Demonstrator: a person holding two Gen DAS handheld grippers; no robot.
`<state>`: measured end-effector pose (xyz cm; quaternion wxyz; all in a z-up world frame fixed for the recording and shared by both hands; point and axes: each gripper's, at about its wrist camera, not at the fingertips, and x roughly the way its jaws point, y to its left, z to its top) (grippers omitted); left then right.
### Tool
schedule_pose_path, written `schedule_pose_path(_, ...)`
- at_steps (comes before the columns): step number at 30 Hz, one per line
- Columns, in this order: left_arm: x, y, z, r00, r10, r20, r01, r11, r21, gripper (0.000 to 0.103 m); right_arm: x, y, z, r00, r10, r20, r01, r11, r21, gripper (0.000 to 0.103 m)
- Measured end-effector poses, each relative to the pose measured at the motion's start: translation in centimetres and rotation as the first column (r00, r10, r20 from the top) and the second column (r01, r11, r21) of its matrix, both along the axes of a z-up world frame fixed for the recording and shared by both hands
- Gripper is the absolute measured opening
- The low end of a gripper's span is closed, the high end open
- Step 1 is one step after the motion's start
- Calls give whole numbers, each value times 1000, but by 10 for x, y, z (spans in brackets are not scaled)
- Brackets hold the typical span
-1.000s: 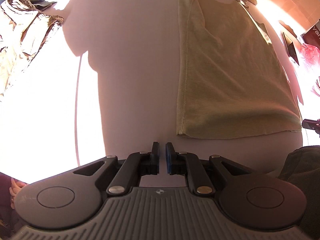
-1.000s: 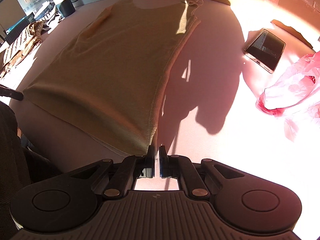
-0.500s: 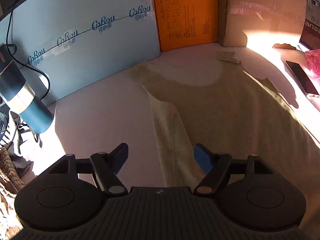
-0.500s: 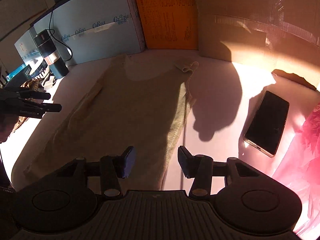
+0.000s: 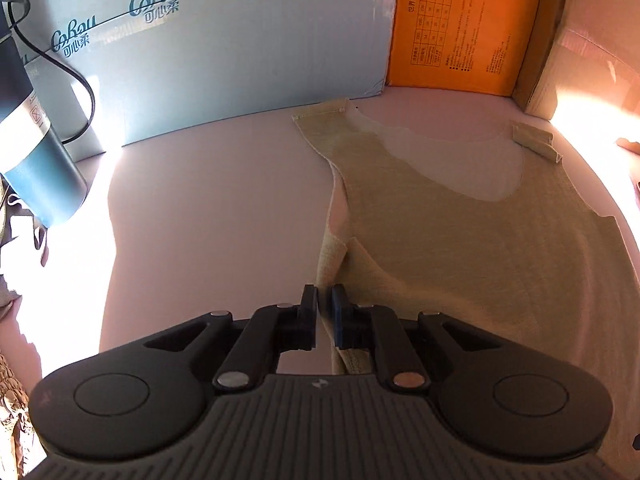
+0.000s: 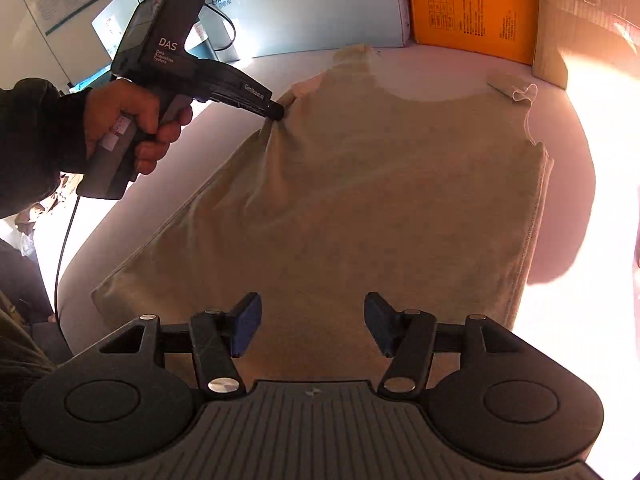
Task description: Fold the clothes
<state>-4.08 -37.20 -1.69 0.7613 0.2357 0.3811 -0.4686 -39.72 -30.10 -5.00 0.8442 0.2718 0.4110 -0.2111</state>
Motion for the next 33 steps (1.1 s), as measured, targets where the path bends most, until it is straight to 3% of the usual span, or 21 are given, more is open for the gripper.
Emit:
schedule_pose_path(2,10,7,-1,999,33,15,-33,999,12,18,0,2,-4,1000,-6,-26,6,1000,3,58)
schedule_pose_path(6,33,24,-1,995,104,8,-104,994,26,18,-2,12,-2,998,4,-57,-5,1000,-21,60)
schedule_pose_path(9,37,35,12,992,124,-20,-124,992,-26,18,3,22,10,999,43,-21,-44,996,-74,61)
schedule_pose_path(12,18,28,25,997,-10,-82,2,995,-101,23,23,31,17,992,121,29,-119,990,-79,65)
schedule_pose_path(13,8,20,25,990,-73,-124,59,991,-117,26,32,34,17,987,150,50,-147,987,-63,65)
schedule_pose_path(15,-10,5,22,961,-176,-215,151,980,-129,44,50,38,14,973,207,100,-209,978,5,65)
schedule_pose_path(17,-25,-4,13,938,-216,-271,197,976,-95,47,68,43,7,960,252,126,-263,961,82,65)
schedule_pose_path(19,-35,-5,2,957,-204,-206,204,979,-20,47,82,49,-3,952,264,152,-290,938,188,65)
schedule_pose_path(22,-47,6,2,960,-261,-104,263,965,-2,47,88,60,-20,940,269,211,-332,865,376,69)
schedule_pose_path(25,-51,16,2,958,-283,44,279,957,74,47,74,59,-12,935,241,261,-331,858,393,71)
schedule_pose_path(27,-51,35,12,952,-298,73,295,954,45,47,53,52,5,931,213,297,-315,881,354,71)
schedule_pose_path(29,-51,61,28,937,-346,43,347,937,-44,47,28,47,24,943,185,277,-267,918,295,71)
schedule_pose_path(30,-56,74,34,917,-399,13,399,914,-73,47,15,46,31,952,174,253,-243,930,276,72)
schedule_pose_path(33,-81,110,40,817,-575,-51,570,817,-89,47,-17,42,35,977,154,148,-189,948,257,73)
